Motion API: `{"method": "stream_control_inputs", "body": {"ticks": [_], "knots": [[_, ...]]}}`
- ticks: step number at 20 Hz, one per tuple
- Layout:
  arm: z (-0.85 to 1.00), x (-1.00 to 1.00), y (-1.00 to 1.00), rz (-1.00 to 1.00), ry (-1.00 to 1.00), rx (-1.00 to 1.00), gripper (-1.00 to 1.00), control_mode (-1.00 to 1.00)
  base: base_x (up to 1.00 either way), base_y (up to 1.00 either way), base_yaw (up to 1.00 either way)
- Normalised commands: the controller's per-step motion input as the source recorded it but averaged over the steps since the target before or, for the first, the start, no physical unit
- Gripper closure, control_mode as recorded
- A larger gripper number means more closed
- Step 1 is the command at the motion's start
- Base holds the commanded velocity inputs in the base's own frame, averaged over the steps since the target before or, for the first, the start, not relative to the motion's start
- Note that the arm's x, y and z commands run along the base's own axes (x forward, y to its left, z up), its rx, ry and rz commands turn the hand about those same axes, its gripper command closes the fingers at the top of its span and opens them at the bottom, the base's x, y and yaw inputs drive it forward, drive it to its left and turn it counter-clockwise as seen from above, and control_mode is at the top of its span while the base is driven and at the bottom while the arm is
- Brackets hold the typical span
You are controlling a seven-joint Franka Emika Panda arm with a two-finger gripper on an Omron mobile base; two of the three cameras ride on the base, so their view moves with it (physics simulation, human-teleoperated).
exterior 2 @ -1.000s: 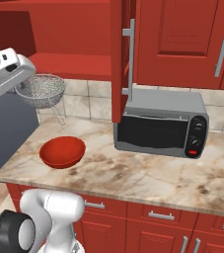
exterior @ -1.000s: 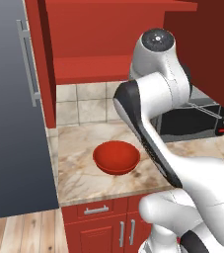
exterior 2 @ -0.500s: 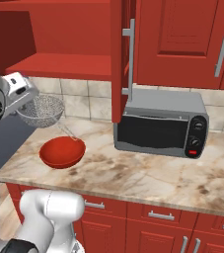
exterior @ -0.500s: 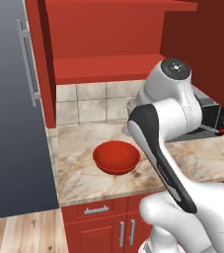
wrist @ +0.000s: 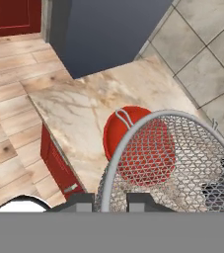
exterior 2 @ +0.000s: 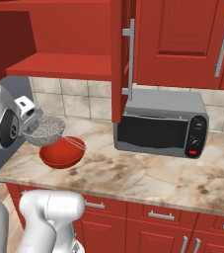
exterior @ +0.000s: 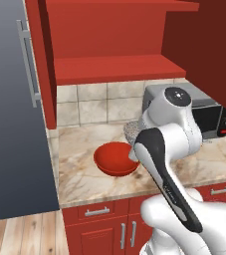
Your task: Open the cabinet and setup a tea strainer by placing it in the bowl upright.
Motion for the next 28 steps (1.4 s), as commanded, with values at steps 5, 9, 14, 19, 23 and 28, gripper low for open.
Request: {"method": "stream_control_inputs", "body": {"ticks": [5,9,14,19,23,28], "knots": [[-0.45,0.00,0.00,0.13,0.00,0.00,1.00,-1.00,0.00,0.00,0.00],[-0.38,0.00,0.00,0.09,0.00,0.00,1.00,-1.00,0.00,0.00,0.00],[-0.41,0.00,0.00,0.04,0.00,0.00,1.00,-1.00,0.00,0.00,0.00],[-0.29,0.03,0.00,0.00,0.00,0.00,1.00,-1.00,0.00,0.00,0.00],[-0.21,0.04,0.00,0.00,0.00,0.00,1.00,-1.00,0.00,0.00,0.00],[-0.19,0.11,0.00,0.00,0.00,0.00,1.00,-1.00,0.00,0.00,0.00]]}}
